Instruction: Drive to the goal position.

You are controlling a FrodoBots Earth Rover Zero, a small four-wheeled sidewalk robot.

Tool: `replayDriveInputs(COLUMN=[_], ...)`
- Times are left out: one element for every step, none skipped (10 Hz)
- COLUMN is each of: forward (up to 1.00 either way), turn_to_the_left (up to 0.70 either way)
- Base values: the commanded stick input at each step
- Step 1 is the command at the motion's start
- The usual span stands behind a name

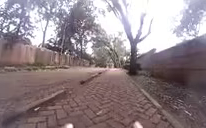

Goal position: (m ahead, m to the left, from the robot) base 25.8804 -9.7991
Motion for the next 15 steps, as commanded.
replayDriveInputs(forward=[0.70,0.70,0.70,0.70,0.70,0.70,0.70,0.70,0.70,0.70,0.70,0.70,0.70,0.70,0.70], turn_to_the_left=[0.02,0.05,0.00,0.00,0.00,0.00,0.00,0.07,0.10,0.08,0.11,0.02,0.05,-0.35,-0.35])
